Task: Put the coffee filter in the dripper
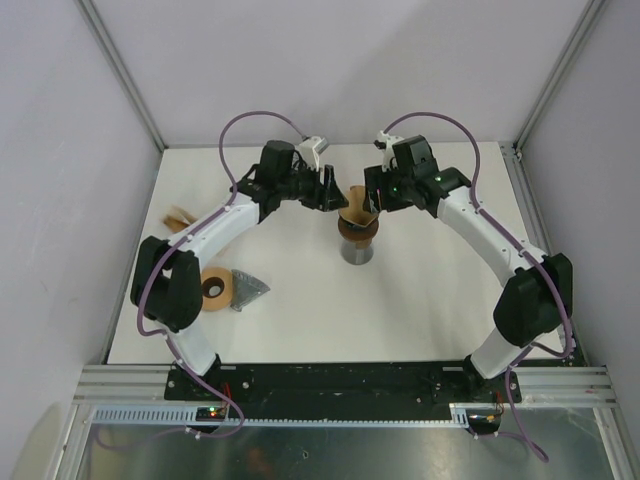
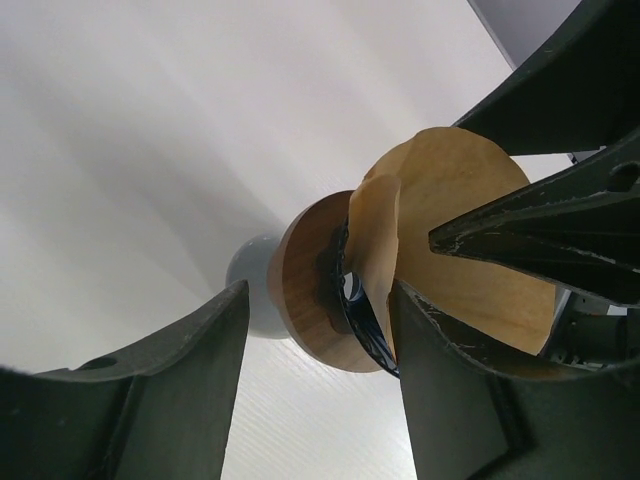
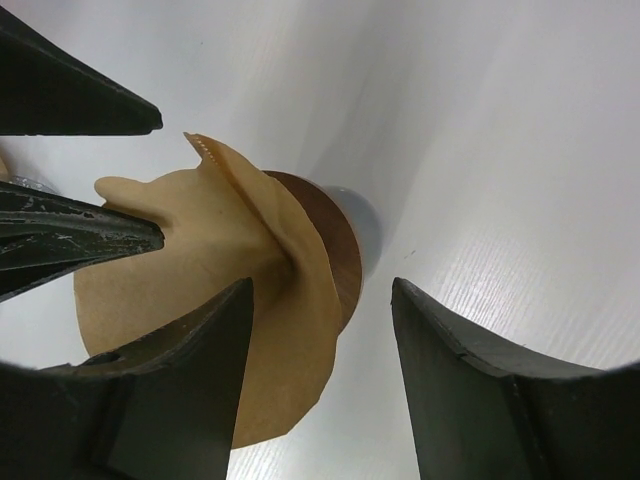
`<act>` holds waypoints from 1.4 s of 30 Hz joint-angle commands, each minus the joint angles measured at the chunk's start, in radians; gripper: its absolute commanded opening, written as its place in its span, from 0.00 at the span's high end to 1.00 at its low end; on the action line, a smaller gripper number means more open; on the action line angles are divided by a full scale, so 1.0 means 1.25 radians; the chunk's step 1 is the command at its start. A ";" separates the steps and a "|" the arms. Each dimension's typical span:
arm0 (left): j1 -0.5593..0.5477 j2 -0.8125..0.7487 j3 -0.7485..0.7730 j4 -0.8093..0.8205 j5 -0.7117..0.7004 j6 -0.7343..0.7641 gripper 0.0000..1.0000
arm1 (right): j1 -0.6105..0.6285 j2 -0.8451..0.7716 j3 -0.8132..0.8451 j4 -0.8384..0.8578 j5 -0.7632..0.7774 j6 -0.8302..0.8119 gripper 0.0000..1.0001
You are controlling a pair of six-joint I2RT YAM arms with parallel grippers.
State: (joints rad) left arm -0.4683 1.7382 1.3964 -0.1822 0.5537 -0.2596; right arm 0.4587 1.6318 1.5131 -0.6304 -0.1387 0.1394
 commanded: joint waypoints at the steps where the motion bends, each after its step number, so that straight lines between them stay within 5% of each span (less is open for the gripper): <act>1: -0.003 -0.005 -0.008 0.010 -0.008 0.030 0.38 | -0.002 0.009 -0.007 0.039 -0.012 0.007 0.38; 23: 0.002 0.007 -0.007 0.005 -0.010 0.054 0.39 | -0.020 0.027 -0.034 0.054 -0.040 0.006 0.38; 42: 0.004 -0.027 0.050 -0.003 0.027 0.096 0.26 | -0.016 -0.018 0.032 0.017 -0.038 -0.011 0.37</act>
State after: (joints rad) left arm -0.4679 1.7485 1.4078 -0.1967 0.5617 -0.1715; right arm 0.4381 1.6623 1.5005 -0.6094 -0.1822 0.1375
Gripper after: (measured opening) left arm 0.733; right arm 0.630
